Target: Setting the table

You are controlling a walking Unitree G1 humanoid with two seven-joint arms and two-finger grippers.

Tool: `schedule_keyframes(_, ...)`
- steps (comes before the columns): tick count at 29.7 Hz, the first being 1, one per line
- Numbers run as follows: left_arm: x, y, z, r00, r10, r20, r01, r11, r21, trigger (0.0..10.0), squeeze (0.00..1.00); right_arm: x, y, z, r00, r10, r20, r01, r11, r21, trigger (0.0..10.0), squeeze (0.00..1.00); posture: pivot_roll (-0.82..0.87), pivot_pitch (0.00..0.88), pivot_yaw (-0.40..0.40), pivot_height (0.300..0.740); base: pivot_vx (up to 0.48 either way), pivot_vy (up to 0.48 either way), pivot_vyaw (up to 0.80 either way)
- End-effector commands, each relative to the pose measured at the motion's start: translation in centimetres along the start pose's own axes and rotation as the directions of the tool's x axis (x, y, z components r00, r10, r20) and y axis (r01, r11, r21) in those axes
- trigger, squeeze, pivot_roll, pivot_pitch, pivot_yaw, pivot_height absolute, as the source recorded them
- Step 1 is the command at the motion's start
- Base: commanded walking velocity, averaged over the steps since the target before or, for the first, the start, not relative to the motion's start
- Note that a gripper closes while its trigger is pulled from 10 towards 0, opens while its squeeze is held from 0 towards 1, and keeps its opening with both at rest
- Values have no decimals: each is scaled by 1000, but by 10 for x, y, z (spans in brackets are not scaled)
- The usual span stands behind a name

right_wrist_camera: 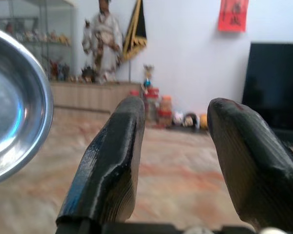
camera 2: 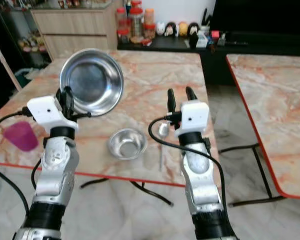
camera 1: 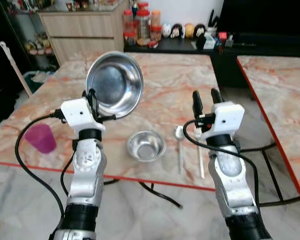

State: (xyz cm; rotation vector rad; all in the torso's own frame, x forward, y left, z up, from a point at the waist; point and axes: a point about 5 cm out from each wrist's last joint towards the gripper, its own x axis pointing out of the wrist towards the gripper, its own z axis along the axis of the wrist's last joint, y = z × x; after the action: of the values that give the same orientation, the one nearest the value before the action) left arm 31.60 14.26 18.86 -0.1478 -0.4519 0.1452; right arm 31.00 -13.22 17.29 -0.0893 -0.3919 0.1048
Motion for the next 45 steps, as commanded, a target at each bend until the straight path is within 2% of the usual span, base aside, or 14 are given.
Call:
schedule_keyframes(1,4,-2,7,999,-14,36,14,1000,15,10000,0,3,2,3,1000,8,18,-8,1000,-1,10000,0,-91,0,27,740,0,-364,0)
schedule_keyframes(11,7,0,8,999,-9,37,9,1000,11,10000,0,4,2,5,1000,4,25,-4,1000,9,10000,0,-96,0,42,740,0,-364,0)
schedule_keyframes(25,9,0,9,999,-14,34,13,1000,15,10000,0,6,-7,5,999,-15,28,15,1000,-13,10000,0,-98,11,47,740,0,-363,0)
schedule_keyframes(35,10,1,7,1000,-13,21,12,1000,18,10000,0,8,1,7,999,16,32,-16,1000,-3,10000,0,-99,9,48,740,0,-339,0)
schedule_keyframes(45,9,1,5,1000,-15,13,15,1000,23,10000,0,7,8,6,998,59,24,-58,998,-39,10000,0,-102,0,49,740,0,-333,211)
